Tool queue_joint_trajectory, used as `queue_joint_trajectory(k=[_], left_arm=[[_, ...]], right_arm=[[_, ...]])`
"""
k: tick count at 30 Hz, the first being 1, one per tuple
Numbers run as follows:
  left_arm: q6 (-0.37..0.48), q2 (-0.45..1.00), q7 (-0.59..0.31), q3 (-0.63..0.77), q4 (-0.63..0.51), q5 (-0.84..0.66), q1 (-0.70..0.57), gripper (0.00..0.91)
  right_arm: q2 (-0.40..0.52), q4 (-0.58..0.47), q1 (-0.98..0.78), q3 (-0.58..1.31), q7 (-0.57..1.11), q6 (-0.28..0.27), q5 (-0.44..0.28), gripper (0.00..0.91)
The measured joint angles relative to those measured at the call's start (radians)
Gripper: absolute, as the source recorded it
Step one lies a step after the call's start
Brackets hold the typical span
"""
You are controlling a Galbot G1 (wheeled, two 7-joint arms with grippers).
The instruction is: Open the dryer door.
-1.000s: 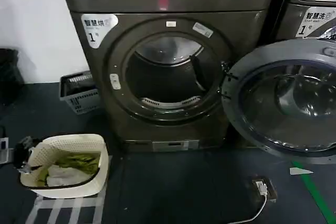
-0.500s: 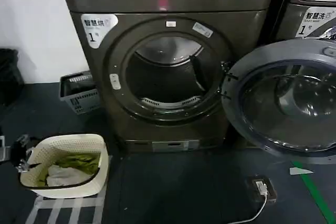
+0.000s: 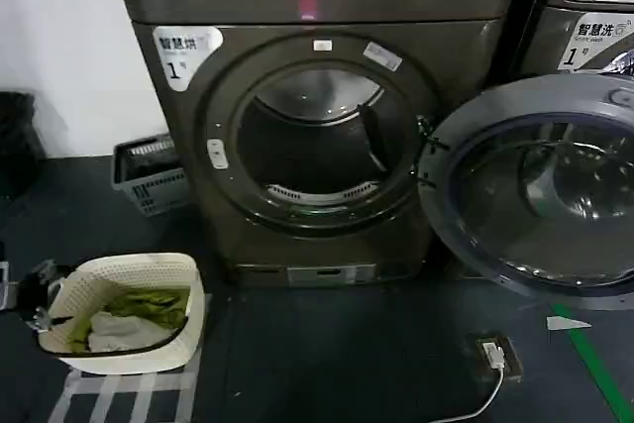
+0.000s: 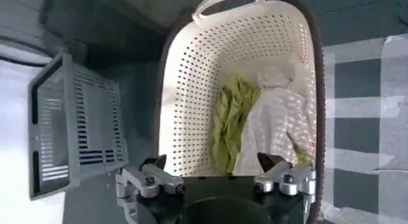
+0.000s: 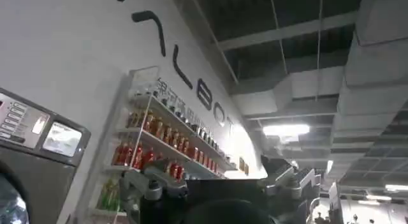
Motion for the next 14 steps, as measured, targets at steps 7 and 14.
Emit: queue_joint_trajectory(k=[7, 14], left_arm=[[-0.005, 0.000, 0.006, 0.002, 0.003, 0.000, 0.001, 0.907], [-0.003, 0.000, 0.011, 0.003, -0.003, -0.010, 0.000, 0.907]], right_arm=[[0.007, 0.000, 0.001, -0.008, 0.000, 0.010, -0.006, 0.907], [0.008, -0.001, 0.003, -0.010, -0.005, 0.013, -0.010, 0.907]])
